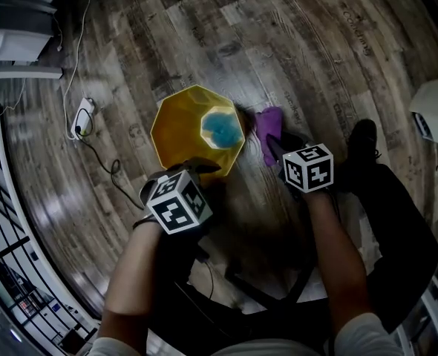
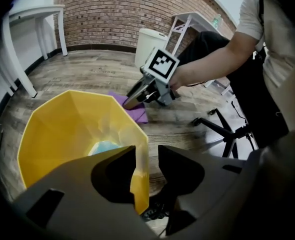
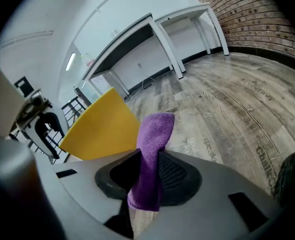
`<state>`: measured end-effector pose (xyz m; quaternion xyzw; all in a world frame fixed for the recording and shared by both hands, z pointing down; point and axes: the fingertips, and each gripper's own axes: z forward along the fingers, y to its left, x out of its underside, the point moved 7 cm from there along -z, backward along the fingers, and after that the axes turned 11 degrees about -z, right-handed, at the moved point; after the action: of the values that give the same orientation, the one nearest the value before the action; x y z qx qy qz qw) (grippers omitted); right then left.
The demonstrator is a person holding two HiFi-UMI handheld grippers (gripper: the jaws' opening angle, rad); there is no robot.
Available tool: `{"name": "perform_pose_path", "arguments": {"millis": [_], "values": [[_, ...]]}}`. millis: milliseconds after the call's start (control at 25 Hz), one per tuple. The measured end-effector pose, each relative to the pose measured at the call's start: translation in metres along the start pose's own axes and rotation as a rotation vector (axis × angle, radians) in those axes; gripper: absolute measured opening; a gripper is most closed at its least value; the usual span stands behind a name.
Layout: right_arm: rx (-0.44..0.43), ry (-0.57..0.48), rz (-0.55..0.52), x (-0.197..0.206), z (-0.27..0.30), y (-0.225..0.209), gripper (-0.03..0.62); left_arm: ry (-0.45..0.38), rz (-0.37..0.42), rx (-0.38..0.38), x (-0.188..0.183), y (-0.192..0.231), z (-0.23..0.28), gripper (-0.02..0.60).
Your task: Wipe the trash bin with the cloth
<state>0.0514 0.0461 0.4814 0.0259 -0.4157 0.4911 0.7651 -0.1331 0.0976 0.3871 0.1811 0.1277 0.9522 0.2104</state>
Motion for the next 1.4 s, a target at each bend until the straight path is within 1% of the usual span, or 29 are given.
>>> {"name": "perform_pose_path", "arguments": {"millis": [80, 160, 240, 360, 400, 520, 680, 760, 1000, 1160, 1400], "values": [[-0.024, -0.040, 0.047, -0.001, -0.011, 0.011, 0.106, 0.014, -0.023, -0.041, 0.001, 0.006, 0.003, 0.124], [-0.057, -0.082, 0.082, -0.006, -0.021, 0.023, 0.106, 0.019, -0.047, -0.064, 0.001, 0.010, 0.005, 0.123], [-0.092, -0.127, 0.100, -0.014, -0.032, 0.032, 0.106, 0.022, -0.064, -0.064, 0.002, 0.011, 0.008, 0.116], [-0.135, -0.187, 0.096, -0.026, -0.048, 0.043, 0.106, 0.006, -0.092, -0.047, -0.001, 0.010, 0.013, 0.070], [-0.143, -0.203, 0.091, -0.030, -0.052, 0.045, 0.106, -0.009, -0.104, -0.042, -0.005, 0.010, 0.014, 0.057], [-0.151, -0.224, 0.070, -0.035, -0.052, 0.048, 0.106, -0.034, -0.109, -0.037, -0.014, 0.009, 0.015, 0.051], [-0.156, -0.181, 0.010, -0.035, -0.034, 0.048, 0.106, -0.032, -0.104, -0.030, -0.015, 0.008, 0.018, 0.050], [-0.158, -0.161, -0.004, -0.033, -0.027, 0.043, 0.106, -0.036, -0.091, -0.029, -0.018, 0.008, 0.017, 0.049], [-0.171, -0.104, -0.024, -0.026, -0.006, 0.032, 0.106, -0.058, -0.079, -0.016, -0.019, 0.007, 0.019, 0.048], [-0.175, -0.062, -0.041, -0.018, 0.011, 0.024, 0.106, -0.057, -0.081, -0.015, -0.017, 0.007, 0.020, 0.049], [-0.178, 0.015, -0.030, 0.004, 0.048, 0.008, 0.106, -0.058, -0.091, -0.002, -0.017, 0.006, 0.022, 0.049]]}}
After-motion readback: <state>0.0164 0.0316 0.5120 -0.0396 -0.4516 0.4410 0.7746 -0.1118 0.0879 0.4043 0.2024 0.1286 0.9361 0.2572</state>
